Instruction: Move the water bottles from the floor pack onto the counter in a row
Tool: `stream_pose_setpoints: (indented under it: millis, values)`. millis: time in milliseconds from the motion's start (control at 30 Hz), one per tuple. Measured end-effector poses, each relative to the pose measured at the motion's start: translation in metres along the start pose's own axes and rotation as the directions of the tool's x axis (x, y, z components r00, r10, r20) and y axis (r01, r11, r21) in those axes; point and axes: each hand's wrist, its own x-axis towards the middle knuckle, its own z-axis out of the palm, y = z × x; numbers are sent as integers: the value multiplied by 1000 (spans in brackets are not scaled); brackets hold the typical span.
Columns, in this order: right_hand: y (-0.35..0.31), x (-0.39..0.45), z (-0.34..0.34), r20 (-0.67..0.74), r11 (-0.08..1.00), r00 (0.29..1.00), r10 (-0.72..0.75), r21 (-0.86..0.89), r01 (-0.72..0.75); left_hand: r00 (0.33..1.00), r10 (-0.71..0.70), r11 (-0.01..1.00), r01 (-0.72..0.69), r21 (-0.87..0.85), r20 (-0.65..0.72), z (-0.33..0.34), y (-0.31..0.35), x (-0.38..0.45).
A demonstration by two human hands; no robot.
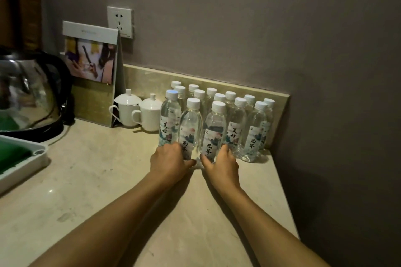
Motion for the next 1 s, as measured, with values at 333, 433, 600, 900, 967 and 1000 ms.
stream_pose_setpoints:
  millis: [333,433,600,900,967,1000]
  values:
    - [-9,11,11,-28,999,999,17,-51,-18,997,71,992,-68,103,-35,1,-2,17]
    - [-9,10,13,-30,998,999,14,-61,-16,996,86,988,-84,128,-11,3,-2,22]
    - [-8,11,14,-33,998,999,9,-68,-12,996,90,988,-89,126,1,4,-2,27]
    - [-12,7,15,-48,995,999,12,-101,-17,993,121,985,-120,126,-2,6,-4,28]
    - [-12,6,15,-49,995,999,15,-97,-20,993,121,984,-121,130,4,7,-5,29]
    - [-13,6,14,-50,995,999,17,-96,-22,992,122,984,-122,132,8,7,-5,29]
